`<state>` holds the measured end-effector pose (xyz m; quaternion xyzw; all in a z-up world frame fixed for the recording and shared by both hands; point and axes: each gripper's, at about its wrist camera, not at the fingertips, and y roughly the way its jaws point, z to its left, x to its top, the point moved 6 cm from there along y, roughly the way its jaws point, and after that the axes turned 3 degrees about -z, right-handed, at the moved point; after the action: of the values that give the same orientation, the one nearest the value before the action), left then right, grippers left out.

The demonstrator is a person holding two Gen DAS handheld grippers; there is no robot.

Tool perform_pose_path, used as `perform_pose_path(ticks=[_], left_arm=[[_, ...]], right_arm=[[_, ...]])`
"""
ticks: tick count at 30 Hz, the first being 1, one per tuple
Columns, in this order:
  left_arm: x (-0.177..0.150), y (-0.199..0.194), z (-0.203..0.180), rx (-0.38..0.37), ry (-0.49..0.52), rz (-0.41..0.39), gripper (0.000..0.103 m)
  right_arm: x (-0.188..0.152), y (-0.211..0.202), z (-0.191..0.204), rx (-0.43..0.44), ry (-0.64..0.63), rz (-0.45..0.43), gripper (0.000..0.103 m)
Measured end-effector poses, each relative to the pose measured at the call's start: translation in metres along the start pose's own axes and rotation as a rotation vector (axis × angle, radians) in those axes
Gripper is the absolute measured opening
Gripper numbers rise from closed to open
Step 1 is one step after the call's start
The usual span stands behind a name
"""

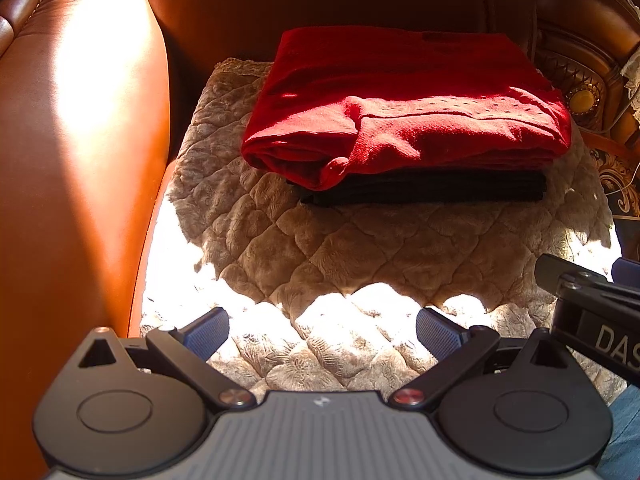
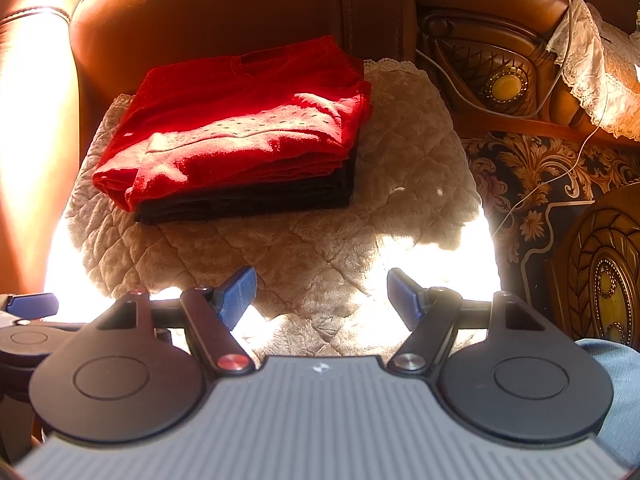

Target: Organize soft objects

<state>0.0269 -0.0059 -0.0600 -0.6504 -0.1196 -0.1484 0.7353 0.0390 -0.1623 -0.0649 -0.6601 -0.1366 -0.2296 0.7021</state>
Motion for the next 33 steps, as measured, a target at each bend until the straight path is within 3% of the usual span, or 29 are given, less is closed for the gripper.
perform_pose_path(ticks=[22,33], left_arm=[[0.006,0.008,0.000,-0.013,-0.003,0.002,0.102],[0.040,0.003,0.014,0.003,0.000,-0.021,0.102]], right_arm=[[0.005,0.009,0.000,0.008,-0.005,0.010,0.080],[0.036,0.009,0.005,0.030,-0.020,-0.004,0.080]])
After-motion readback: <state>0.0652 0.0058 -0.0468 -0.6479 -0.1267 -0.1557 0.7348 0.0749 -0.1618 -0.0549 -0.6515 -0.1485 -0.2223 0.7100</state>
